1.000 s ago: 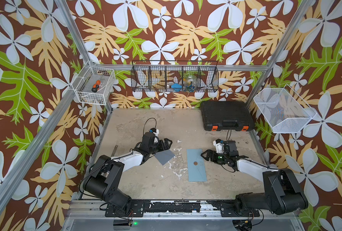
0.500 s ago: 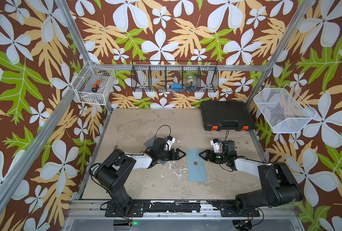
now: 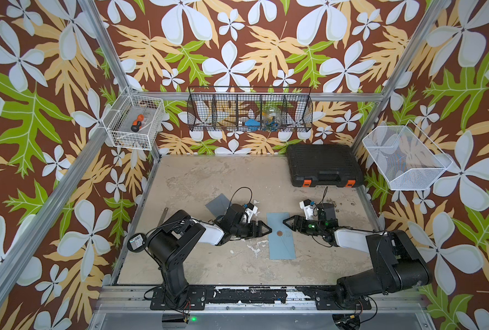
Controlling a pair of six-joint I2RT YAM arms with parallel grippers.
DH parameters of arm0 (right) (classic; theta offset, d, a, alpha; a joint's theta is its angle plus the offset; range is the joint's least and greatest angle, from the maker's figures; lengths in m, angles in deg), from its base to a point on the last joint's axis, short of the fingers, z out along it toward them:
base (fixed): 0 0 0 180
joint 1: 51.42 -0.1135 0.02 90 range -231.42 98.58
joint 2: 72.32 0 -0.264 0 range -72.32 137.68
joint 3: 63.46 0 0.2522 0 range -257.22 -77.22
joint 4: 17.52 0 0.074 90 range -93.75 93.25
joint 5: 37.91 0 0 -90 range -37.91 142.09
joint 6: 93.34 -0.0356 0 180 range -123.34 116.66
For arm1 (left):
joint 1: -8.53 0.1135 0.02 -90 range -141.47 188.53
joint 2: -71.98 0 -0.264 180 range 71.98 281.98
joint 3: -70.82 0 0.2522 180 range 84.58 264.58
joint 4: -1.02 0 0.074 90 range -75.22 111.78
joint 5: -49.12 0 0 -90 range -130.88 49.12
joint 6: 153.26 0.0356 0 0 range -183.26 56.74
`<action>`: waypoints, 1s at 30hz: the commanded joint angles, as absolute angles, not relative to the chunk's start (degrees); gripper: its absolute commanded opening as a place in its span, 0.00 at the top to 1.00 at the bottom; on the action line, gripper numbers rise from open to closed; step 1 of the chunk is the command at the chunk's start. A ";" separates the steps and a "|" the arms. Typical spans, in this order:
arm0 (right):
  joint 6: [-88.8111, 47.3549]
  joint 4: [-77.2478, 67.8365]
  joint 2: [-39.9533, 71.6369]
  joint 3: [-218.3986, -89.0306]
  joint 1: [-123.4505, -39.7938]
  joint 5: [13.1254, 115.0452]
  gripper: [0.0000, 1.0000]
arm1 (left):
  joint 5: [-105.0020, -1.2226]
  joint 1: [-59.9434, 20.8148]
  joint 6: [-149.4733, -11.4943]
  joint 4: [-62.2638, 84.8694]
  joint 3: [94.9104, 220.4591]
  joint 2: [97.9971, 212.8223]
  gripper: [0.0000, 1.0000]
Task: Open the envelope
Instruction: Pick up the envelope from the center of the board.
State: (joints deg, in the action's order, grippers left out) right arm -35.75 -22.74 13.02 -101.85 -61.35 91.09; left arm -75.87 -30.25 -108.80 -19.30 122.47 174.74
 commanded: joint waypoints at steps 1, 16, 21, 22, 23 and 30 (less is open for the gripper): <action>-37.36 -16.61 13.93 -101.04 -61.59 90.55 0.23 | -75.94 -30.31 -109.98 -19.66 122.73 176.16 0.14; -39.89 -22.35 15.03 -99.91 -61.63 95.56 0.24 | -76.81 -30.31 -111.52 -21.50 123.69 179.18 0.14; -40.32 -23.69 15.56 -99.73 -61.62 96.73 0.24 | -77.25 -30.31 -111.60 -21.85 124.12 179.42 0.14; -40.54 -24.30 15.57 -99.57 -61.62 97.11 0.24 | -77.35 -30.31 -111.69 -21.99 124.13 179.43 0.14; -40.89 -24.93 15.57 -99.39 -61.62 97.41 0.24 | -77.36 -30.31 -111.69 -22.00 124.22 179.51 0.14; -42.00 -27.38 15.83 -98.94 -61.62 99.15 0.26 | -77.77 -30.31 -112.20 -23.29 124.57 179.65 0.14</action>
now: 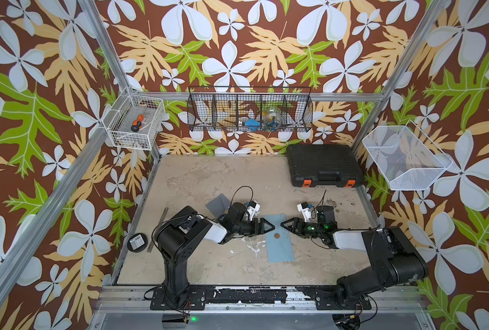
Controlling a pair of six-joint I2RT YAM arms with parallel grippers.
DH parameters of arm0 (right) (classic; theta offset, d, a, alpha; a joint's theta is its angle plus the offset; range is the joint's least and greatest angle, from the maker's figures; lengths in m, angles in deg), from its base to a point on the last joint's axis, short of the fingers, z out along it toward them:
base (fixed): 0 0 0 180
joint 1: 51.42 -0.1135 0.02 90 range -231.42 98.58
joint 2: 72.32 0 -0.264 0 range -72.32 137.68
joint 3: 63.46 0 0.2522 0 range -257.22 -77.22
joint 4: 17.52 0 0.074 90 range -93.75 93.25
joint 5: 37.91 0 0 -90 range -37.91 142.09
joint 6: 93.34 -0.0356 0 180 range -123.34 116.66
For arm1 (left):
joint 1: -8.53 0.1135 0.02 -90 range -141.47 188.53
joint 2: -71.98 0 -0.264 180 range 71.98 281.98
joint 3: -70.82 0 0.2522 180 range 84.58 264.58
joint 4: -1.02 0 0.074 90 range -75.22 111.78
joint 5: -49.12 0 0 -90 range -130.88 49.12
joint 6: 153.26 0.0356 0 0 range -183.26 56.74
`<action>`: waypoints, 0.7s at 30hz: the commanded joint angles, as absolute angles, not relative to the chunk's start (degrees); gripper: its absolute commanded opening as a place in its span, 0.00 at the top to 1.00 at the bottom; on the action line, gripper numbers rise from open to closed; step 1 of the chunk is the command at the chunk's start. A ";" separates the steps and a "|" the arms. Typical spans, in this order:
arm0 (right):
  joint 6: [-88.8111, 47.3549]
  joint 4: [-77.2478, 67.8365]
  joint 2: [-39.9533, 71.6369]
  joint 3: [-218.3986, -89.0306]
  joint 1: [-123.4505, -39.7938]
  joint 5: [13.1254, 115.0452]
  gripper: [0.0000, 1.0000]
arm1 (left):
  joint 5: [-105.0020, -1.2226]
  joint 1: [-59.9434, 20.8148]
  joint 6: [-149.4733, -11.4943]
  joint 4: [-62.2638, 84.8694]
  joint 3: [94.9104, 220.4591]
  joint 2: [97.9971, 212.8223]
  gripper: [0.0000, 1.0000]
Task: Open the envelope
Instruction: Pick up the envelope from the center of the board.
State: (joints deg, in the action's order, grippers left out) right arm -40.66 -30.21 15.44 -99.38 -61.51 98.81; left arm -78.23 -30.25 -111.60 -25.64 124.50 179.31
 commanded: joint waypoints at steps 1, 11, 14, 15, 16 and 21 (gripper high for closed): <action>-42.33 -28.00 15.83 -98.86 -61.61 99.72 0.27 | -77.87 -30.31 -112.36 -23.57 124.65 179.58 0.14; -43.67 -30.54 14.69 -98.49 -61.53 101.77 0.31 | -77.71 -30.31 -112.31 -23.62 125.19 178.68 0.15; -42.64 -28.65 14.14 -98.93 -61.53 100.09 0.37 | -77.51 -30.31 -112.22 -23.49 125.19 178.42 0.15; -42.63 -28.75 13.92 -98.89 -61.53 99.94 0.38 | -77.45 -30.31 -112.22 -23.44 125.19 178.34 0.15; -42.71 -29.01 13.75 -98.82 -61.53 100.03 0.40 | -77.45 -30.31 -112.22 -23.45 125.26 178.31 0.15; -43.72 -31.11 13.77 -98.85 -61.53 101.23 0.48 | -77.45 -30.31 -112.22 -23.51 125.46 178.24 0.15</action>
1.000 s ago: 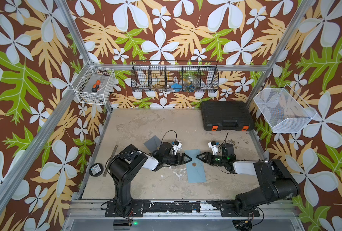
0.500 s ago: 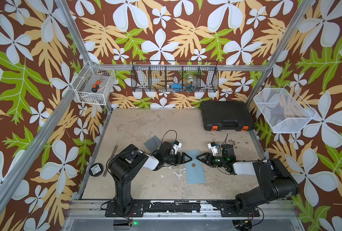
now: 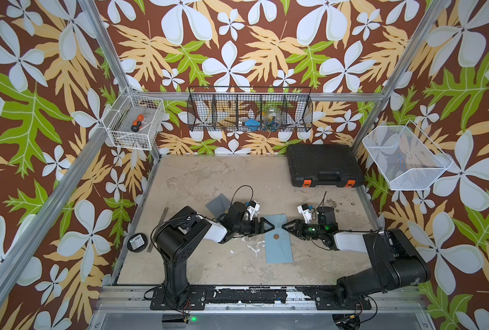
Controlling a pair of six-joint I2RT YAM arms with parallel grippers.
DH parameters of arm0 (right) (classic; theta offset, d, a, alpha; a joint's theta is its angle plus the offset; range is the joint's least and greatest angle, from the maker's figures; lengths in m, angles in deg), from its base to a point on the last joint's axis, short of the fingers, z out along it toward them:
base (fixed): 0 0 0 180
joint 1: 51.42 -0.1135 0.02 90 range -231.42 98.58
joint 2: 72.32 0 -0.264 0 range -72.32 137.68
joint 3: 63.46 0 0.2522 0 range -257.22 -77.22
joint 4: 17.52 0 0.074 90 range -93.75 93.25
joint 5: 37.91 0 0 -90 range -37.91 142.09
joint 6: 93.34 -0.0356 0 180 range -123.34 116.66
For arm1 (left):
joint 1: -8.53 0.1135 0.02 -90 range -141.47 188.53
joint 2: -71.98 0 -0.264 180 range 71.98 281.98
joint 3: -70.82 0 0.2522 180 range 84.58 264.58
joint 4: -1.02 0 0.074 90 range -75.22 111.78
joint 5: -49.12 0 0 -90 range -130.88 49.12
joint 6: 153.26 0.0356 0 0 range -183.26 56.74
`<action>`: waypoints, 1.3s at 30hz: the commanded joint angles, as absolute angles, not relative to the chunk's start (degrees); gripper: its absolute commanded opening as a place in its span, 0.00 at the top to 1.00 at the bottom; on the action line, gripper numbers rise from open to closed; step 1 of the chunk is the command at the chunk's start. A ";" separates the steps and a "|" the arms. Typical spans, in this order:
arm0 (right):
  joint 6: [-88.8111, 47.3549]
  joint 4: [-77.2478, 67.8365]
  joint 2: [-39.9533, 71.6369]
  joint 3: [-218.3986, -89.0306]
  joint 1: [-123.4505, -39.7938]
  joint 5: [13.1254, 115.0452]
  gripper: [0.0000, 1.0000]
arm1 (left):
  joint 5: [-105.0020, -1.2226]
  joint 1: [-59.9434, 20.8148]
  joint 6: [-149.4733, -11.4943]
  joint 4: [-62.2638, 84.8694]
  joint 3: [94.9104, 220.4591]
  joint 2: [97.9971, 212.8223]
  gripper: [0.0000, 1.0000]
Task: Open the envelope
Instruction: Pick up the envelope from the center of the board.
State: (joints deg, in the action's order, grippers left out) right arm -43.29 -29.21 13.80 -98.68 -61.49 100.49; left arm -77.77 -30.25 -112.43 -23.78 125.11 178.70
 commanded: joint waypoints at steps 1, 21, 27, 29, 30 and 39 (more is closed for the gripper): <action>-44.28 -31.85 13.81 -98.61 -61.53 101.47 0.48 | -77.53 -30.31 -112.22 -23.49 125.51 178.16 0.15; -47.46 -39.94 19.31 -98.32 -61.58 105.76 0.60 | -76.92 -30.23 -111.33 -22.03 126.60 178.31 0.14; -47.77 -41.10 20.70 -98.73 -61.70 106.31 0.60 | -77.01 -30.23 -111.78 -22.91 126.08 178.46 0.14; -47.60 -41.19 21.42 -99.17 -62.04 106.40 0.60 | -76.98 -30.23 -112.02 -23.18 125.98 178.76 0.14; -47.63 -41.28 21.74 -99.28 -62.22 106.33 0.61 | -77.07 -30.23 -112.13 -23.35 125.98 178.93 0.14; -46.77 -40.59 23.06 -100.06 -63.02 105.26 0.84 | -76.65 -30.23 -112.58 -24.15 124.92 179.05 0.14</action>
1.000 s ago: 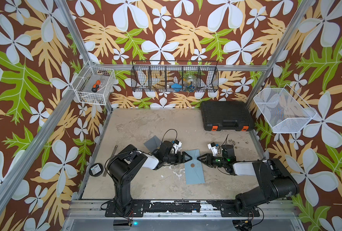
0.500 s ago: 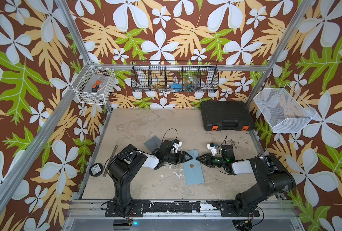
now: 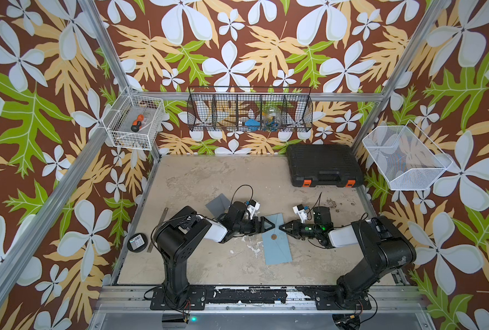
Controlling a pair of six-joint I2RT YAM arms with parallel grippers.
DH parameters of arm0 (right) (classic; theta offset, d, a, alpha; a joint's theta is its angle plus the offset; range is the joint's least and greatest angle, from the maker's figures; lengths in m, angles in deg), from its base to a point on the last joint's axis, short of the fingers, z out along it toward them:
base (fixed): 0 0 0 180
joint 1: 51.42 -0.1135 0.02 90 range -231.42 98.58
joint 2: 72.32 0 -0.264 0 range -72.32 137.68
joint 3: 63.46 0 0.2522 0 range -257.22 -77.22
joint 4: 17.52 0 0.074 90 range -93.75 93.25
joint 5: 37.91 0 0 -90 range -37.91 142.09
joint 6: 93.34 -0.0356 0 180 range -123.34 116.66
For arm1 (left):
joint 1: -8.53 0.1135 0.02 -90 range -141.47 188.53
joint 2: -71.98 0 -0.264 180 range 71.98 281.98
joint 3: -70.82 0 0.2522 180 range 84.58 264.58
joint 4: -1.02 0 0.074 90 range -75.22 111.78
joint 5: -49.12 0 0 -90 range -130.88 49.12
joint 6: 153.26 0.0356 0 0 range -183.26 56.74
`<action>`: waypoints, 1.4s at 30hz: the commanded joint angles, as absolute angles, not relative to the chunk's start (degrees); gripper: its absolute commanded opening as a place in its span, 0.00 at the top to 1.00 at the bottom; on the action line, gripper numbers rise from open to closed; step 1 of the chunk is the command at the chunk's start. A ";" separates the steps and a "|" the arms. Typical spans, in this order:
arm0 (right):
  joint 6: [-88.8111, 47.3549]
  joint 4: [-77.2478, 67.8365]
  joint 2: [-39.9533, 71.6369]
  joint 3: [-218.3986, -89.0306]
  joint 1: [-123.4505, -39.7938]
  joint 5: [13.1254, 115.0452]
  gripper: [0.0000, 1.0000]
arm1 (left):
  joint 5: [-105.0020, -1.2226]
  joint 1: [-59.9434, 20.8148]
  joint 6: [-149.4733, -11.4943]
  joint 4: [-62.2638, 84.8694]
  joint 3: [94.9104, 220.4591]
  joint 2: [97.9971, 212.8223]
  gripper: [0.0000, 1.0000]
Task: Open the envelope
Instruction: Pick up the envelope from the center of the board.
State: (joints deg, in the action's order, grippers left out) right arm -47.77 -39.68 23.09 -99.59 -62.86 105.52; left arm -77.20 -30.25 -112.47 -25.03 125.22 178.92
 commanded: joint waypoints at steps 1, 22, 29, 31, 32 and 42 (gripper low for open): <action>-46.63 -40.35 22.71 -100.14 -63.02 105.15 0.90 | -76.74 -30.23 -112.49 -24.13 125.01 178.86 0.14; -37.62 -26.69 7.00 -107.93 -64.90 95.41 1.00 | -63.50 -23.63 -98.34 -4.99 130.66 168.66 0.13; -38.41 -27.84 6.38 -107.61 -66.52 96.48 1.00 | -58.28 -21.43 -97.53 -4.02 128.31 167.65 0.13; -38.45 -27.89 6.50 -108.32 -67.67 96.50 1.00 | -58.17 -20.12 -97.11 -4.28 128.00 167.26 0.13; -38.59 -28.21 6.67 -108.66 -68.37 96.32 1.00 | -58.88 -19.60 -96.94 -4.23 128.15 167.34 0.13; -42.87 -30.93 15.47 -116.42 -75.56 92.31 1.00 | -61.19 -14.99 -97.47 -6.49 126.88 168.73 0.13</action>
State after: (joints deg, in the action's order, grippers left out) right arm -40.82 -29.25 13.80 -114.74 -74.77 93.49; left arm -59.47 -16.07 -97.33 -4.57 127.41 168.12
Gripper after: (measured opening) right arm 0.063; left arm 0.868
